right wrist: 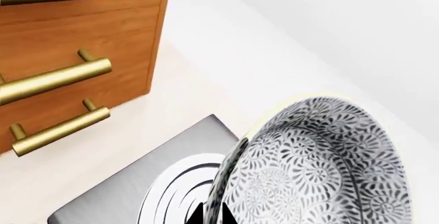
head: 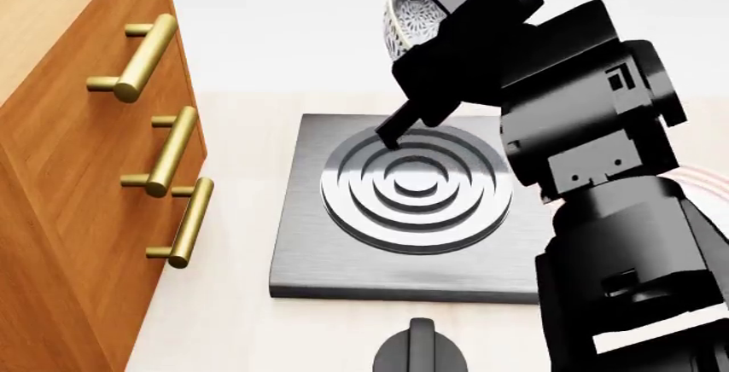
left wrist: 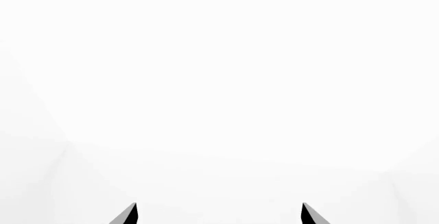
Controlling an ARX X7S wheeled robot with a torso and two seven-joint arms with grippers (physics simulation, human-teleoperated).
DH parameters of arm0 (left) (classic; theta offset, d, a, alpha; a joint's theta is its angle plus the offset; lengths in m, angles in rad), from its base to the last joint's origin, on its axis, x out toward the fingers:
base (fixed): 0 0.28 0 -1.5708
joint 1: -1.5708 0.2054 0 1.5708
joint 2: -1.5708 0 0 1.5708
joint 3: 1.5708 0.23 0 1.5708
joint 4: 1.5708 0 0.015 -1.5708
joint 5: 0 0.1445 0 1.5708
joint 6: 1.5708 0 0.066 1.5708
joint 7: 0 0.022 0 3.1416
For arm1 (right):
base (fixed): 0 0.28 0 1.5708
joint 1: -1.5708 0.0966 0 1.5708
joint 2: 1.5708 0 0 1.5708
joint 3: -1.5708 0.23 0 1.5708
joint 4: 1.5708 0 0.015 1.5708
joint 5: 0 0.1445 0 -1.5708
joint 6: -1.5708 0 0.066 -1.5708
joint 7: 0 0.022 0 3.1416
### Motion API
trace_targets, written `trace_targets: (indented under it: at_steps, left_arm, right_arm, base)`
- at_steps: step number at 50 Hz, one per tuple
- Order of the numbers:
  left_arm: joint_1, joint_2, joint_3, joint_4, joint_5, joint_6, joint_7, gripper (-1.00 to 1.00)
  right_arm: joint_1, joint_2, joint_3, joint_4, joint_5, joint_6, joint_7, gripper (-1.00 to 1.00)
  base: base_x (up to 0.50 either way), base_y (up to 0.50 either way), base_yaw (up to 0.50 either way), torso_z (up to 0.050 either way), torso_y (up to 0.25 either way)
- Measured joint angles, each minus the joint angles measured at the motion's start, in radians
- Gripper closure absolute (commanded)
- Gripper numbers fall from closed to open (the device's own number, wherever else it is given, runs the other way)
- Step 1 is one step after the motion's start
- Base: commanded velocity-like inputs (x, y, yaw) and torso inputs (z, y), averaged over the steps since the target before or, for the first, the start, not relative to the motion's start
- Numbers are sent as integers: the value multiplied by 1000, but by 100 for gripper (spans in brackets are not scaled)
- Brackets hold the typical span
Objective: Put the bowl on the stove.
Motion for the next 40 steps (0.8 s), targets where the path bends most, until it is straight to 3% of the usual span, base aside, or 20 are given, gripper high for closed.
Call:
trace_targets:
  at_steps: [15,40]
  left_arm:
    - [3,1,-1,-5,-1,3,1,-100]
    - [17,6,-13,-15,5,-4,-14,-100]
  right_arm:
    - [-6,-79,107,138,-110,31,15,100]
    - [-26,-117,187,168,-151,89,55,100]
  base:
    - [0,0,0,0,0]
    - [0,0,0,0,0]
